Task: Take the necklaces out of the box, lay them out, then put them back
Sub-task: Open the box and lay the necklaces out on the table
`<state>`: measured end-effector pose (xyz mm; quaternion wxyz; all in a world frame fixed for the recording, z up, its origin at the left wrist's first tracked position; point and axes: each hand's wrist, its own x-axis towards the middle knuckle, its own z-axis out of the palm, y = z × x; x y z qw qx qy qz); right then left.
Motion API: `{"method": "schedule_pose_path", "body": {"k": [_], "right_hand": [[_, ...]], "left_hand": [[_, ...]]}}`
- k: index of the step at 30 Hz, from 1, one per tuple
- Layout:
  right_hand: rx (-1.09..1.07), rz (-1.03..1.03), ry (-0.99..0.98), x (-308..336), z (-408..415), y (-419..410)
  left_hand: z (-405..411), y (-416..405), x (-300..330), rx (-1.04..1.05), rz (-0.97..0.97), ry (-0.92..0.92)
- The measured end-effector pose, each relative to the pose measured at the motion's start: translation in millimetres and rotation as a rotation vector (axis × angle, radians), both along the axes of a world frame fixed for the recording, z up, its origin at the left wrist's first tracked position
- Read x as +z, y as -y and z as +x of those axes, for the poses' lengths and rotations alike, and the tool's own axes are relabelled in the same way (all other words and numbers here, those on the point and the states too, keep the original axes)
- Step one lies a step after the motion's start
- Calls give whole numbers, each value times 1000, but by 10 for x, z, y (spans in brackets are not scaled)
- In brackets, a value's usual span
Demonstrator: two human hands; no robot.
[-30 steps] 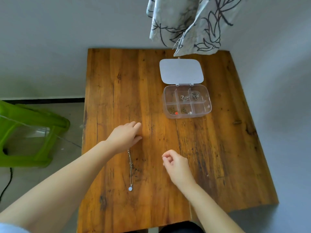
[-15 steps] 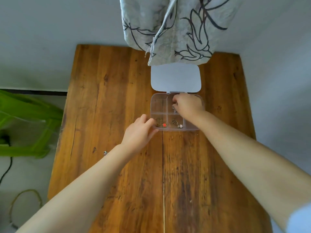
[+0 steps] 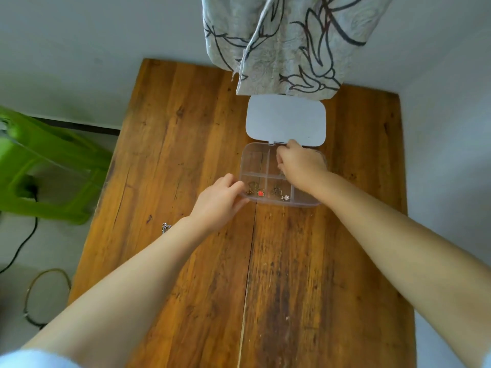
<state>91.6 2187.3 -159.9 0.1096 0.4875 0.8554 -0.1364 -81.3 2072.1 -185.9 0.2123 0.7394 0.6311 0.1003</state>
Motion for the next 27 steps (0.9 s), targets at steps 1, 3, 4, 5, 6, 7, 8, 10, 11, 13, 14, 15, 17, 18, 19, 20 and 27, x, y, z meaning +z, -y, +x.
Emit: {"method": "schedule_pose_path", "body": {"k": [1, 3, 4, 5, 6, 7, 8, 10, 11, 13, 14, 15, 17, 18, 19, 20, 27], "right_hand": [[-42, -17, -55, 108, 33, 4], [-129, -137, -182, 390, 93, 17], [-168, -213, -242, 550, 118, 37], [-196, -279, -298, 714, 131, 72], [-208, -328, -346, 868, 132, 122], [-206, -368, -393, 1010, 119, 181], [-201, -404, -444, 1127, 98, 248], [-212, -460, -538, 1323, 51, 387], [-225, -465, -570, 1395, 40, 440], [-259, -424, -603, 1510, 36, 552], [-287, -393, -612, 1537, 49, 608], [-325, -368, -620, 1545, 64, 670], [-408, -347, -616, 1497, 90, 837], [-444, -353, -607, 1438, 100, 947], [-480, -372, -603, 1356, 103, 1074], [-520, -406, -608, 1256, 100, 1216], [-983, -840, -806, 372, -363, 2413]], "left_hand": [[8, 8, 26, 9, 11, -6], [47, 39, 109, 71, 45, 42], [83, 48, 170, 111, 68, 106], [131, 49, 244, 143, 87, 189], [184, 34, 322, 166, 88, 279], [241, 12, 417, 179, 63, 377], [294, -13, 512, 181, 8, 479], [360, -35, 721, 143, -123, 672], [370, -37, 809, 121, -185, 740], [304, 15, 978, 90, -276, 802], [241, 59, 1046, 80, -305, 817], [158, 105, 1091, 70, -323, 826], [-32, 193, 1176, 45, -354, 820], [-135, 222, 1196, 32, -379, 802], [-238, 244, 1217, 21, -412, 770], [-342, 251, 1220, 6, -448, 723], [-687, 183, 817, -320, -623, 132]]}}
